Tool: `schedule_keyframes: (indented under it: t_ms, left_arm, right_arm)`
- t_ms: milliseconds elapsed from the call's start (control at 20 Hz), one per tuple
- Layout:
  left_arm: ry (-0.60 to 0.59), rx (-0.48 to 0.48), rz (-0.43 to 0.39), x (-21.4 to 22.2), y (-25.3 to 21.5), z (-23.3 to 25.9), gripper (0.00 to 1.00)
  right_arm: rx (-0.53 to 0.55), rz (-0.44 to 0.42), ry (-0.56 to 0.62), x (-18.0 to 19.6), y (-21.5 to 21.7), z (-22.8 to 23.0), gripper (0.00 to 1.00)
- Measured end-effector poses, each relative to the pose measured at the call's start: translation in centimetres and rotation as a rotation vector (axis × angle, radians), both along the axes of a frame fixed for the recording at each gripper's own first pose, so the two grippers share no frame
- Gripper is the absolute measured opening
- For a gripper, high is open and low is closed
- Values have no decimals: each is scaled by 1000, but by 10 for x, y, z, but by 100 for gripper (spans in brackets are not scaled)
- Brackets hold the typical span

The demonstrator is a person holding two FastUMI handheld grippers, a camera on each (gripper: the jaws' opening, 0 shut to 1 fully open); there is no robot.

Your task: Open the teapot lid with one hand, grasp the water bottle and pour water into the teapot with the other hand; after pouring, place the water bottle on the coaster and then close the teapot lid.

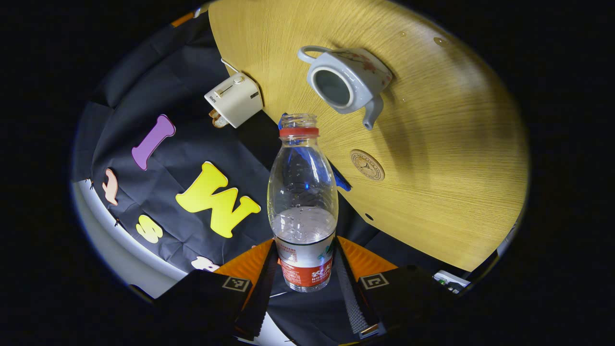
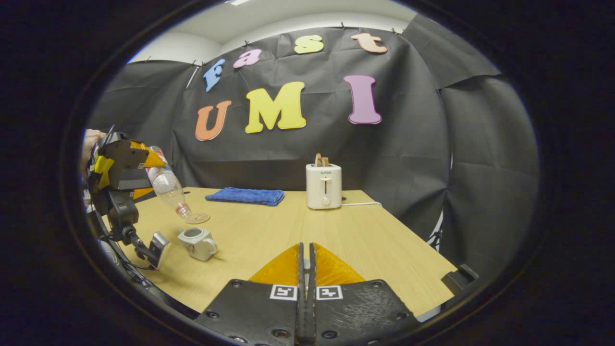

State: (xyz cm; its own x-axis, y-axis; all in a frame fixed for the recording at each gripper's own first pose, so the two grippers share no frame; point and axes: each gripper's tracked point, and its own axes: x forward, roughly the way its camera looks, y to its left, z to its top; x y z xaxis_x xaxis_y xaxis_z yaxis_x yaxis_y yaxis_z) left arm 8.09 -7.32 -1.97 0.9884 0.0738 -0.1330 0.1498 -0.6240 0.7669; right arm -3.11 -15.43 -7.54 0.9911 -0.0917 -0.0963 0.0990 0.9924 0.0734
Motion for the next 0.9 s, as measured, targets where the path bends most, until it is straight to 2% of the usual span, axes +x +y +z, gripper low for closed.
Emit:
schedule_keyframes:
  t_ms: [50,100,150,200,350,400,550,700,750,800,900]
  left_arm:
    - [-30,24,-34,2,-7,11,68]
    - [-113,63,-81,6,-21,39,68]
    - [-135,8,-73,7,-16,48,68]
    - [-95,-64,-56,9,-10,39,68]
    - [17,-160,-32,2,-9,2,68]
    - [89,-219,10,-2,0,-17,68]
    - [284,-522,164,-17,35,-63,68]
    - [331,-920,279,-16,51,-63,68]
    - [338,-1065,311,-13,56,-66,72]
    - [347,-1202,342,-11,58,-69,69]
    - [362,-1440,376,-9,55,-76,69]
  right_arm:
    - [0,0,-2,0,1,0,0]
    - [-1,-1,-4,1,2,1,0]
    - [2,2,-2,1,3,1,0]
    - [6,7,-1,2,6,1,0]
    - [-6,12,5,5,9,0,0]
    - [-13,12,5,5,10,1,0]
    - [-22,17,3,9,15,5,0]
    - [-20,34,-1,16,27,10,0]
    - [-21,42,0,18,31,12,0]
    - [-24,51,0,20,36,13,0]
    - [-40,60,-5,23,42,19,0]
